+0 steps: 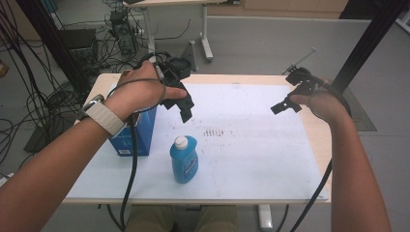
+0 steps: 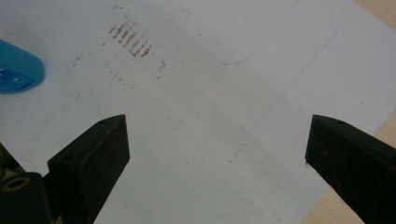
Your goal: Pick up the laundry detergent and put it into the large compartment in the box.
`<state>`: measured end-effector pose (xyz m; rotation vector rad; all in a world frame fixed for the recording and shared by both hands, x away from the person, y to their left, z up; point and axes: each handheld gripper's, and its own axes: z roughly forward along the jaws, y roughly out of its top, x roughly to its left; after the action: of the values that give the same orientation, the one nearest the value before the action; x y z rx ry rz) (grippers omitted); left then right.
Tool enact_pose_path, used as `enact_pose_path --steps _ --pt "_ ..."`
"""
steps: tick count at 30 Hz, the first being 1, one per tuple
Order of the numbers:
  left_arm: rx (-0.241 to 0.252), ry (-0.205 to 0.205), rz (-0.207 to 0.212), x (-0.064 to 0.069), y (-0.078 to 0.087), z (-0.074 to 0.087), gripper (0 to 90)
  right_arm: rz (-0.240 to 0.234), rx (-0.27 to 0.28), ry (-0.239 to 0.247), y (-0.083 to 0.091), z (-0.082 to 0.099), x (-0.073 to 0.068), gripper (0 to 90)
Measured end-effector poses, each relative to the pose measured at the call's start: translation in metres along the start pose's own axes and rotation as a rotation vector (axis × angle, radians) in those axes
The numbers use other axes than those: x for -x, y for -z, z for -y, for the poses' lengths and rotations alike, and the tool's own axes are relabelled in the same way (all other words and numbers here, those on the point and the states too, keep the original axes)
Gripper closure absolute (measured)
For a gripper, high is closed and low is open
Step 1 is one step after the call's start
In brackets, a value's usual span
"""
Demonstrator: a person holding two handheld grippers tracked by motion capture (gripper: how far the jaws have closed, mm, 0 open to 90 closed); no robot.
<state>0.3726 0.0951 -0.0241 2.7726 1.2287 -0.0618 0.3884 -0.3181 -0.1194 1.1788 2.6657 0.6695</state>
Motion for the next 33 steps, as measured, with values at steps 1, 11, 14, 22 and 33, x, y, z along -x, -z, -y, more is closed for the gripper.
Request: enact_pose_path --steps 1,11,14,22,33 --pt "-0.002 0.009 -0.003 0.002 0.000 0.000 9.2 -0.001 0.003 0.002 0.000 0.001 -0.001 6.2" --pt "-0.041 0.044 -0.006 0.016 -0.011 -0.001 9.0 -0.016 0.011 0.018 -0.003 0.004 -0.006 6.2" --pt "-0.048 0.058 0.000 0.017 -0.015 -0.002 9.4 -0.019 0.012 0.020 -0.003 0.007 -0.007 6.2" --pt "-0.068 0.076 0.000 0.023 -0.026 -0.002 9.4 -0.017 0.025 0.023 0.002 0.014 -0.008 6.2" --pt "-0.089 0.100 0.001 0.027 -0.040 -0.002 8.8 -0.016 0.039 0.030 0.005 0.020 -0.012 6.2"
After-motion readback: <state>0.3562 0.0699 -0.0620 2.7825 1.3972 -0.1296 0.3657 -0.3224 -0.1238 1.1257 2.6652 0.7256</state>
